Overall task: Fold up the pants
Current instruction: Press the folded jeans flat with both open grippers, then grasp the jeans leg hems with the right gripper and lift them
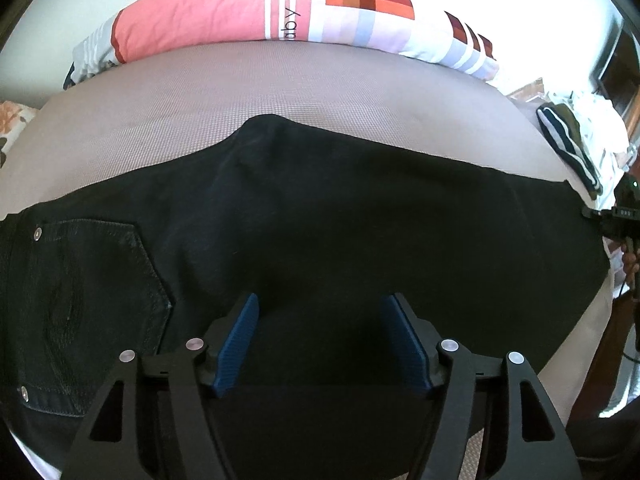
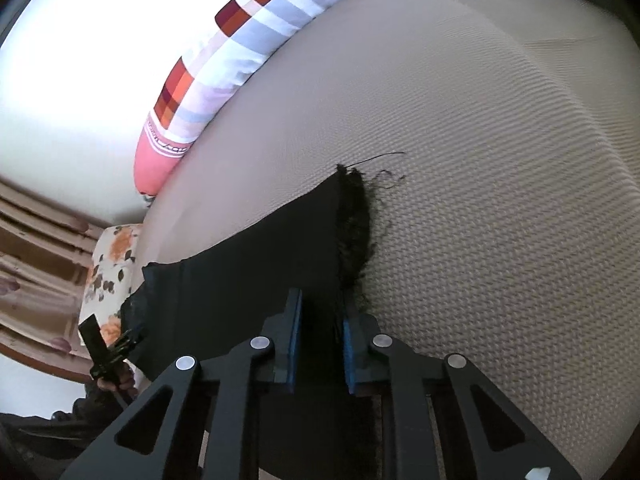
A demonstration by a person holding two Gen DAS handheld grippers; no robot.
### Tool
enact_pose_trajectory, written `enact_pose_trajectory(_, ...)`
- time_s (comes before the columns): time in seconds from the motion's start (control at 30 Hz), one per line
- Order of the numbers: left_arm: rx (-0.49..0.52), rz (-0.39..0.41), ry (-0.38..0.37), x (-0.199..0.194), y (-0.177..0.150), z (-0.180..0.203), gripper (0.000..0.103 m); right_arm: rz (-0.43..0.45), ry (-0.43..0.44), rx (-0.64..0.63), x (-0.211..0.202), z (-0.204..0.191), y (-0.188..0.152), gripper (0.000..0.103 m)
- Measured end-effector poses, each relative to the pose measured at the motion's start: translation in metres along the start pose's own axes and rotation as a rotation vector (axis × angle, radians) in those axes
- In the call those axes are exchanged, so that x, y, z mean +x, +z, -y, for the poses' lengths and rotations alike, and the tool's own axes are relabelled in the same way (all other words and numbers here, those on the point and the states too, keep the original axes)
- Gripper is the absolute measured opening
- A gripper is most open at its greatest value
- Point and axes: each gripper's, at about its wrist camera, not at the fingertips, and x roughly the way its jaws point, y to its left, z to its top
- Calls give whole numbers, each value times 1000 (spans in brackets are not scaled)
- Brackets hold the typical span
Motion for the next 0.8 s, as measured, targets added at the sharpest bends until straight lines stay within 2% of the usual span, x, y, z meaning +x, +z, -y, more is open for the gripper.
enact_pose_trajectory(0.13,12,4,9,2,0,1,69,7,14,10,4,-1,-1,12)
enact_pose_trajectory(0.43,34,17,22,3,-3,6,74,89,-92,65,0,-21,-12,8)
enact_pose_trajectory(0.57,32,20,18,3,-3,6,74,138,-54,114,-8,-36,-17,8)
enact_pose_trajectory(0.8,10,26,-7,-1,-2,3,74,148,-35,87,-3,-93,-22,8)
